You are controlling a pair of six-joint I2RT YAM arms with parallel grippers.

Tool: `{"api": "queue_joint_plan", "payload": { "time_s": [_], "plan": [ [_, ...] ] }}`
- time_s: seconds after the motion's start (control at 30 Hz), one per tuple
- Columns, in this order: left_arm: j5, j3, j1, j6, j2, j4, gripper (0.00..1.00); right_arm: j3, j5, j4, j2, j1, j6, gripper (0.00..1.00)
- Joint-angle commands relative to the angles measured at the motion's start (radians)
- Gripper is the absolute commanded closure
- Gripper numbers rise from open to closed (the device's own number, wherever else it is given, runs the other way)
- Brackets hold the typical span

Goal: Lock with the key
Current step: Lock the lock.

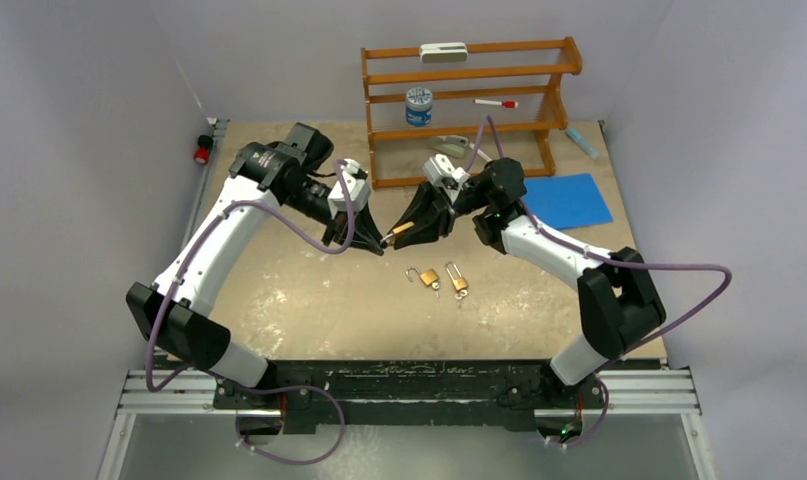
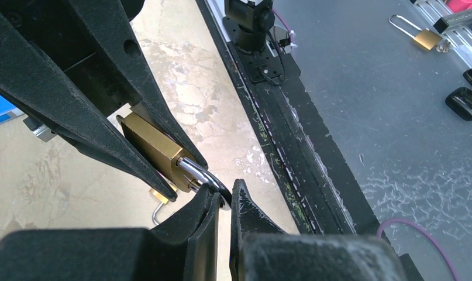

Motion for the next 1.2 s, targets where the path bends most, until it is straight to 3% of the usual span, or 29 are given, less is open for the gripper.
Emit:
{"api": "queue_joint_plan", "payload": {
  "time_s": [0.0,0.17,0.33,0.7,0.87,1.17],
  "plan": [
    [0.119,0.002,-0.107,0.004,0.079,0.231,1.0,0.142,0.578,-0.11,-0.038,0.087,-0.189,1.0],
    [0.119,0.027,-0.116,0.015,0.105,0.202,1.0,0.145,0.615,-0.117,-0.031,0.099,-0.215,1.0],
    [0.119,0.056,-0.121,0.155,0.131,0.072,1.0,0.14,0.66,-0.075,-0.024,0.11,-0.215,1.0],
    [0.119,0.024,-0.118,0.143,0.12,0.106,1.0,0.113,0.64,-0.005,-0.039,0.116,-0.154,1.0],
    [0.119,0.021,-0.04,0.309,0.12,-0.091,1.0,0.023,0.697,-0.097,-0.134,0.099,-0.243,1.0],
    [0.12,-0.084,0.117,0.293,0.102,-0.097,1.0,-0.064,0.939,-0.183,-0.23,0.083,-0.332,1.0]
  ]
}}
